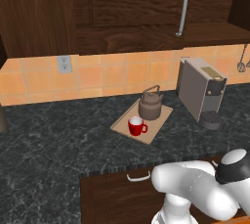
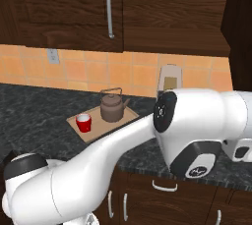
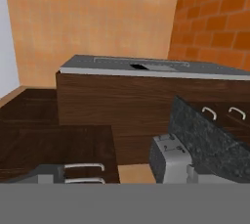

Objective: Pick the kettle from the counter and place it on the tray. Then pick the mug from the cabinet and place it on the tray. Then close the cabinet doors.

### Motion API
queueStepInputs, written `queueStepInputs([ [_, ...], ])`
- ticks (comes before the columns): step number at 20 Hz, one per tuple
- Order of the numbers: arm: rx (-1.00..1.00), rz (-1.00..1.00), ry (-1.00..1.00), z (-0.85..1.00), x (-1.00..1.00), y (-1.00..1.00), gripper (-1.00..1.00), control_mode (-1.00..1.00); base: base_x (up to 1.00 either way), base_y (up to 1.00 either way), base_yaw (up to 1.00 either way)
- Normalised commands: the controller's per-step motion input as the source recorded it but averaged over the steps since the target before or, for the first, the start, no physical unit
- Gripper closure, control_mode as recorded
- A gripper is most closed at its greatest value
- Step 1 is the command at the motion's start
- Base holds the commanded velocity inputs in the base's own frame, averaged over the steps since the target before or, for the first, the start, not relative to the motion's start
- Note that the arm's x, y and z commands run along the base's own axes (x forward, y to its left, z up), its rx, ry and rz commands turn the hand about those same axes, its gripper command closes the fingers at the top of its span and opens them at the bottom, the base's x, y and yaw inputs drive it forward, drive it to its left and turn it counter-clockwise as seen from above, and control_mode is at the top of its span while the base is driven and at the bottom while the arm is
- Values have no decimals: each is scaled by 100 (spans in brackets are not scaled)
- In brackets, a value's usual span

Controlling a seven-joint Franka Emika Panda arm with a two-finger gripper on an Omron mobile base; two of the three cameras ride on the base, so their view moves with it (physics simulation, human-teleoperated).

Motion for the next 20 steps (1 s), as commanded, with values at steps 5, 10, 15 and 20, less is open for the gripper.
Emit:
queueStepInputs([
  [5,-9,14,0,-2,20,-13,-100,-100,0,0,0],
  [10,-7,16,0,0,14,-4,-100,-100,0,0,0],
  [15,-8,17,0,1,10,0,-100,-100,0,0,0],
  [20,-7,19,0,4,11,0,-100,-100,0,0,0],
])
